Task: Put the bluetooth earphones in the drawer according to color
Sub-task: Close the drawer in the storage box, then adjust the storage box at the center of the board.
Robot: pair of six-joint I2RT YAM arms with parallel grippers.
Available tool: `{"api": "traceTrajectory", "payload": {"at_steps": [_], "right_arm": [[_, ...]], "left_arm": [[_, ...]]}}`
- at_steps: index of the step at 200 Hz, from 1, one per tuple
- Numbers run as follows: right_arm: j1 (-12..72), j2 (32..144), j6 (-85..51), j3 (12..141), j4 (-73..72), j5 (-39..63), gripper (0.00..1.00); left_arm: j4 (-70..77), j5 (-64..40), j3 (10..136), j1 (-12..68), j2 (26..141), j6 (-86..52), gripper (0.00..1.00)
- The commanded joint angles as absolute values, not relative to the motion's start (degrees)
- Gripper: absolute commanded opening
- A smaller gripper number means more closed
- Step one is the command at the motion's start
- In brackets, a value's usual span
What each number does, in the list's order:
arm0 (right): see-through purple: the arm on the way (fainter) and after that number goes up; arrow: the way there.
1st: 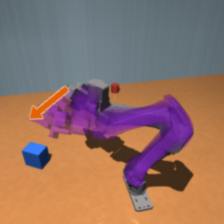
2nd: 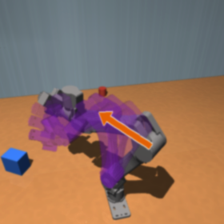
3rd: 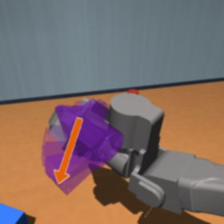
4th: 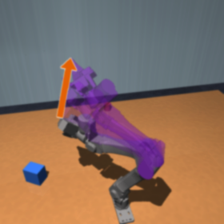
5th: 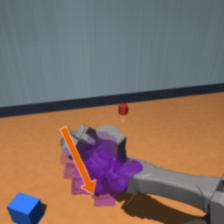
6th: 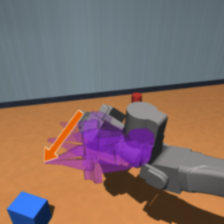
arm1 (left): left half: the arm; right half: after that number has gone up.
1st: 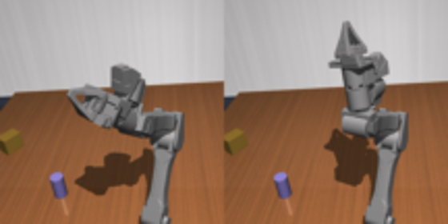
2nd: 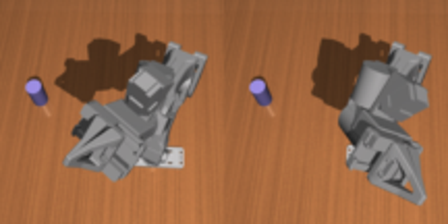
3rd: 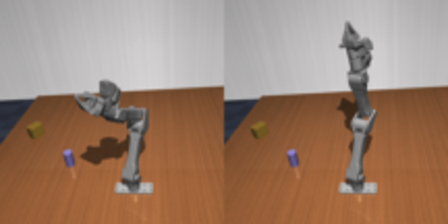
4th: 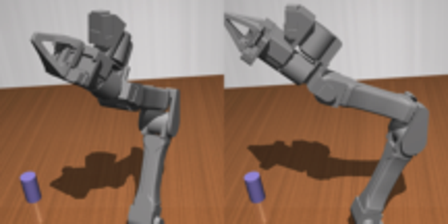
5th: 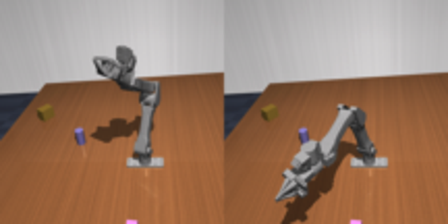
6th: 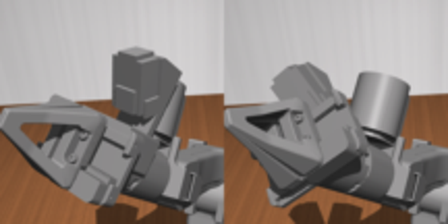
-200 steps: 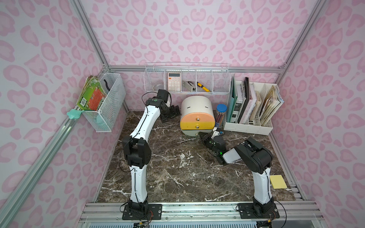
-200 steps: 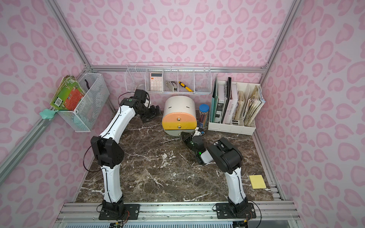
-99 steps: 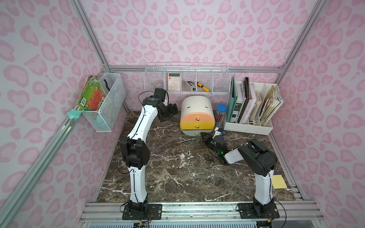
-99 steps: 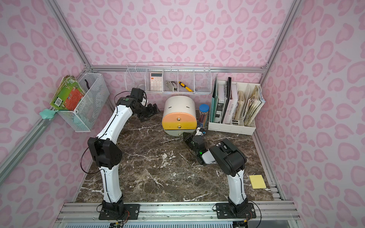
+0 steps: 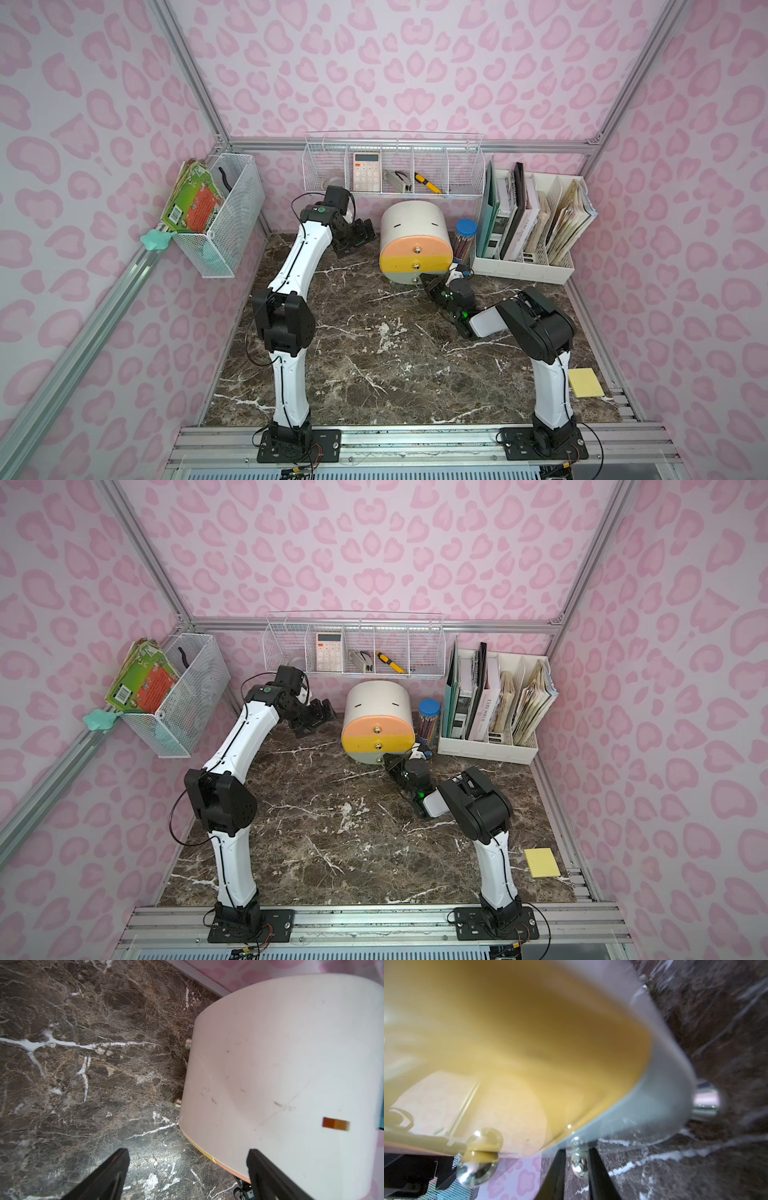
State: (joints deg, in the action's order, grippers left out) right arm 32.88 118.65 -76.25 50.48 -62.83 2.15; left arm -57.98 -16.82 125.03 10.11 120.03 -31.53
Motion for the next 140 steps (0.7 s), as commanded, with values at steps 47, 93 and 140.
{"api": "traceTrajectory", "payload": {"at_steps": [47,93,140], "right_arm": [[33.95,97.29,-66.81,41.87,-50.54,3.77,0.33],[29.14,89.41,-56.82,51.2,-30.83,11.12,0.53],[22.61,93.02,-50.36,65.56,-18.25,19.13,0.78]], "left_arm": [[-57.04,-21.55,122.66,6.2,117.95,-32.21,0.95],[-51.96,-29.09,122.95,4.41,119.7,-34.55,0.99],[-47.43,-33.96,124.88,3.99,123.79,-37.56,0.99]]}}
